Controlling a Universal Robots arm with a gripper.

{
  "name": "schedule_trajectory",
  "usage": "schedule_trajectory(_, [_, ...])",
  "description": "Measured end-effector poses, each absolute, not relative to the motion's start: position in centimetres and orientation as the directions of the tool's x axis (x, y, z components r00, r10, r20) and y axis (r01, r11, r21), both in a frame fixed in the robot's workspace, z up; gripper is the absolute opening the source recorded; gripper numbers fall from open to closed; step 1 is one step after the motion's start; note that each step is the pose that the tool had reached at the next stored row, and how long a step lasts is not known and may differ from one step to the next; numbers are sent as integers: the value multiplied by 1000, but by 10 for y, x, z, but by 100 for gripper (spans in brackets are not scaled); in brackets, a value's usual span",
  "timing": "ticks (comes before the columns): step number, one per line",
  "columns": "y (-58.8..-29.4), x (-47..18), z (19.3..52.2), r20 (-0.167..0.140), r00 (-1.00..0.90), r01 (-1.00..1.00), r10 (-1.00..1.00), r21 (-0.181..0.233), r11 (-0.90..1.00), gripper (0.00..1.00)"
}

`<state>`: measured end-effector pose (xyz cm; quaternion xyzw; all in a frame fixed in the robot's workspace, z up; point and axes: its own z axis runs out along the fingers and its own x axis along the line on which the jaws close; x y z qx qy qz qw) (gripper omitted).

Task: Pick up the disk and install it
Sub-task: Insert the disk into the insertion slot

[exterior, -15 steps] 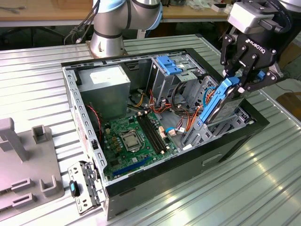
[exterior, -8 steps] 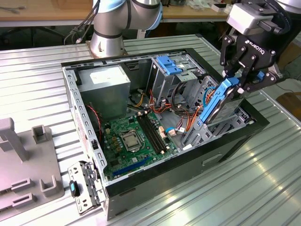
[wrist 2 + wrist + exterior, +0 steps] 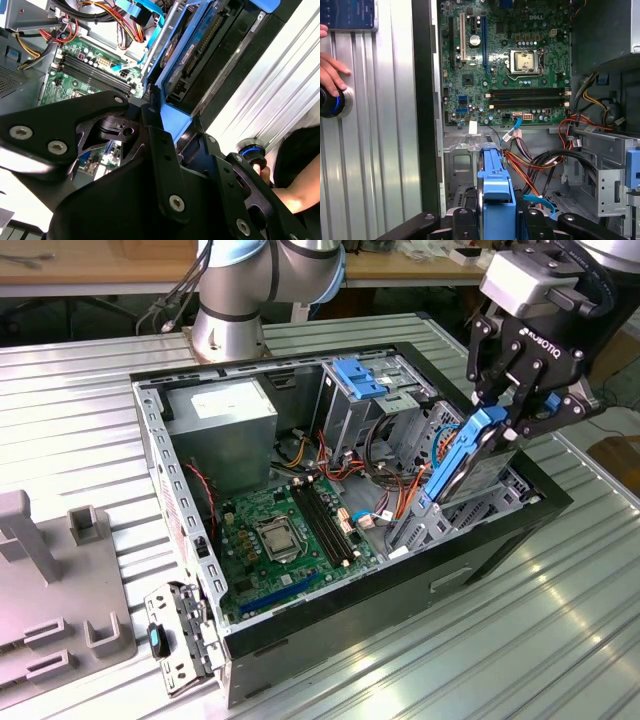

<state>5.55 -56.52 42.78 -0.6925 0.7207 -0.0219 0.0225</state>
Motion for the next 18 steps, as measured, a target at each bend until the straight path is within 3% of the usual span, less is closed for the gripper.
schedule_trajectory(18, [-565,56,422,-2,-40,-997,-999,-63,40,37])
